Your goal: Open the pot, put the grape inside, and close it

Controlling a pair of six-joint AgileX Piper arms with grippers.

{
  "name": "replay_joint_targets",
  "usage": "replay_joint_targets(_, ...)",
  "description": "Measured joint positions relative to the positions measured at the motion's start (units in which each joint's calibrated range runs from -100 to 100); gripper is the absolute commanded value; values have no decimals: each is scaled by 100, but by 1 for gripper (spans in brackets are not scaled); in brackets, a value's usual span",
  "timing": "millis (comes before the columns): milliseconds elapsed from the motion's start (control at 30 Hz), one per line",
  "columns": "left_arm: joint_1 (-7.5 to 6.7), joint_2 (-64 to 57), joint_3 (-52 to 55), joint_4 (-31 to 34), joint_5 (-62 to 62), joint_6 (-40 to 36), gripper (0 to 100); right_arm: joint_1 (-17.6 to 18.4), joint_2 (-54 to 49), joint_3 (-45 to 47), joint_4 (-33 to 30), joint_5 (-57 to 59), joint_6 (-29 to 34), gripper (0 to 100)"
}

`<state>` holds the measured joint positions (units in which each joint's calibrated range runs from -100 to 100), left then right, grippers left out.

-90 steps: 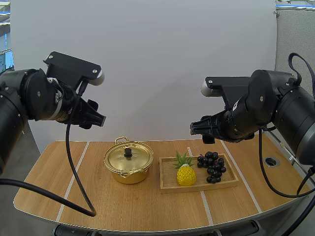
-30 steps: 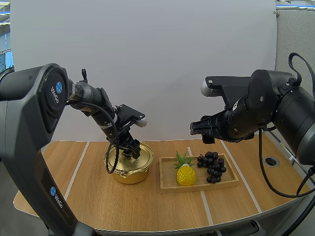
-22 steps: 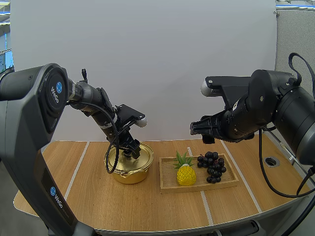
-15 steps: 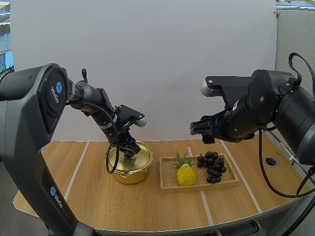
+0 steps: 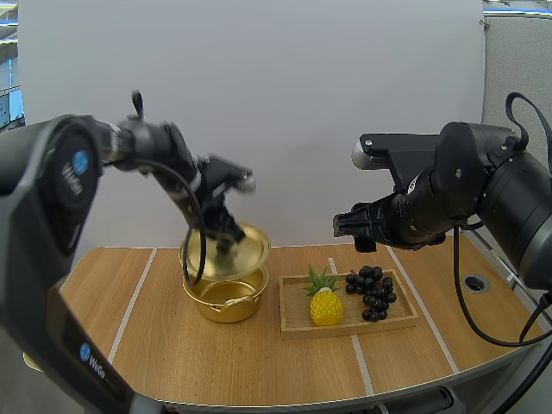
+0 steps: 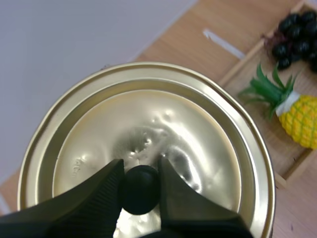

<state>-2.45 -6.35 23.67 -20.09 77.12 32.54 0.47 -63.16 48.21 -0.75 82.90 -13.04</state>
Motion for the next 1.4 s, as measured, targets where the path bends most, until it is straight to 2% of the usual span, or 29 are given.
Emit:
replay_joint_targets(233, 0, -1577, -1659, 410, 76, -230, 0, 0, 0, 0, 0, 0, 0, 100)
replay_joint_targets(367, 0, -1937, -2186, 523, -8, -300, 0, 0, 0, 0, 10, 0, 0, 100)
replay_joint_targets(533, 0, -2512, -3598, 778, -392, -654, 0, 0, 0, 0, 10, 0, 0, 100)
replay_joint_targets(667, 0, -2728, -4335, 947, -500, -878, 0, 0, 0, 0, 10, 0, 0, 100)
replay_joint_targets(1000, 0, -2943, -4551, 960, -1273, -907, 0, 0, 0, 0, 10, 0, 0, 100)
replay_joint_targets(1400, 0, -2967, -4551, 960, -1373, -917, 0, 0, 0, 0, -167, -119, 0, 100)
